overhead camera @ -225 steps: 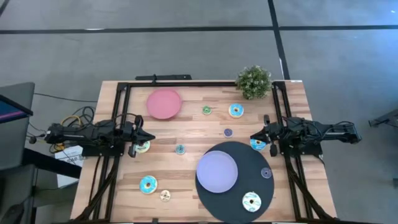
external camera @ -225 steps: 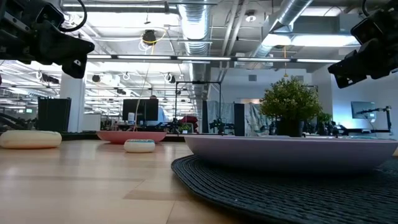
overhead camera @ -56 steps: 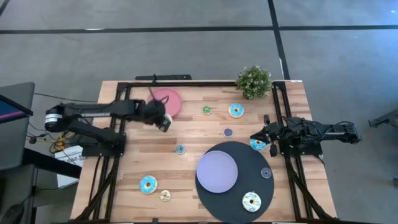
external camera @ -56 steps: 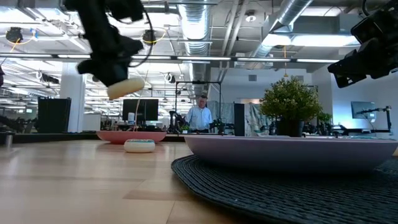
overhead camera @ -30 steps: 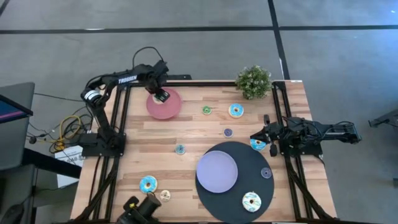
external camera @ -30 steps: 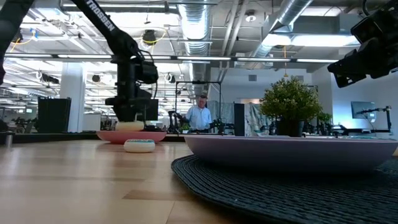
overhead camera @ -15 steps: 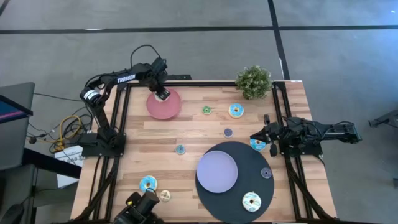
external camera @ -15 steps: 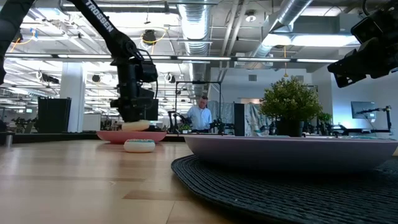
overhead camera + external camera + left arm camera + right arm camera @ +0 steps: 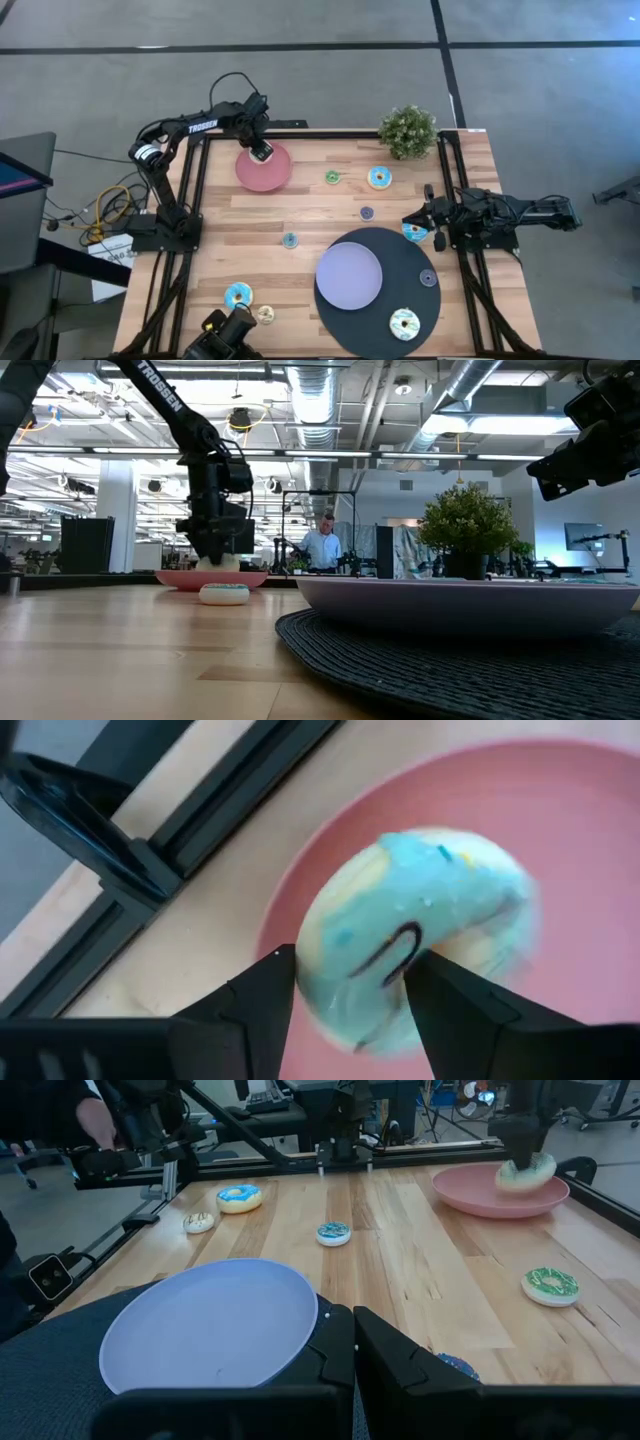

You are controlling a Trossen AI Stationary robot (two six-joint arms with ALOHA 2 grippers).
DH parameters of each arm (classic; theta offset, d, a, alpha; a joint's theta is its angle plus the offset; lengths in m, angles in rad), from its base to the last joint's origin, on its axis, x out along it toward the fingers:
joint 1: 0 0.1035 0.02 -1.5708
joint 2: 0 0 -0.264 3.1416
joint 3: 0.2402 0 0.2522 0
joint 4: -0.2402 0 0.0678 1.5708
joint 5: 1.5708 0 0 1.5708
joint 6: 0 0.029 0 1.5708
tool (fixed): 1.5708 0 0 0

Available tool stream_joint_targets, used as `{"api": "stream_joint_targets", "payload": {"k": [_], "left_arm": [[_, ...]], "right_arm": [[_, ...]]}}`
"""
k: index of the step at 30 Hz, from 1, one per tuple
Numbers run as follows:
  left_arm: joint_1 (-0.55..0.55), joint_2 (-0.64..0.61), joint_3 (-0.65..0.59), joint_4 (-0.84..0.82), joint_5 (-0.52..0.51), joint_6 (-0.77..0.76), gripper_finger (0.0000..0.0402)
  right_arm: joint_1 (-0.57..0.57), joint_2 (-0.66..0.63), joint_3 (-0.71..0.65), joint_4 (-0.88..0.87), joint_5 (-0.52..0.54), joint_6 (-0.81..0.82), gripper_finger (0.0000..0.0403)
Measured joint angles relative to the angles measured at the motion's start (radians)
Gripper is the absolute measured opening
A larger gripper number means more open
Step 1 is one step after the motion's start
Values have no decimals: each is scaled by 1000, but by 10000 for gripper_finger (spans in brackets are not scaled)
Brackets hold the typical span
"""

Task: Pick & Place donuts
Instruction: Put the large light blue donut on the pink plate, then put the top small purple donut on the purple plate

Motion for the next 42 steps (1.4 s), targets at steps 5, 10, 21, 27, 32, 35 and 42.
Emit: {"api": "stream_joint_targets", "payload": {"k": [5, 10, 21, 27, 32, 35, 42], "left_arm": [[0, 0, 0, -17, -3, -2, 188], [0, 0, 0, -17, -3, 0, 188], [0, 0, 151, -160, -69, 53, 188], [-2, -1, 273, -212, -35, 64, 188], [-59, -2, 316, -197, 121, 23, 174], [-126, -2, 317, -196, 134, 0, 131], [-382, -2, 317, -139, 170, -89, 11]], "right_arm": [[0, 0, 0, 0, 0, 0, 0], [0, 0, 0, 0, 0, 0, 0], [0, 0, 0, 0, 0, 0, 0], [0, 0, 0, 0, 0, 0, 0], [0, 0, 0, 0, 0, 0, 0], [0, 0, 0, 0, 0, 0, 0], [0, 0, 0, 0, 0, 0, 0]]}}
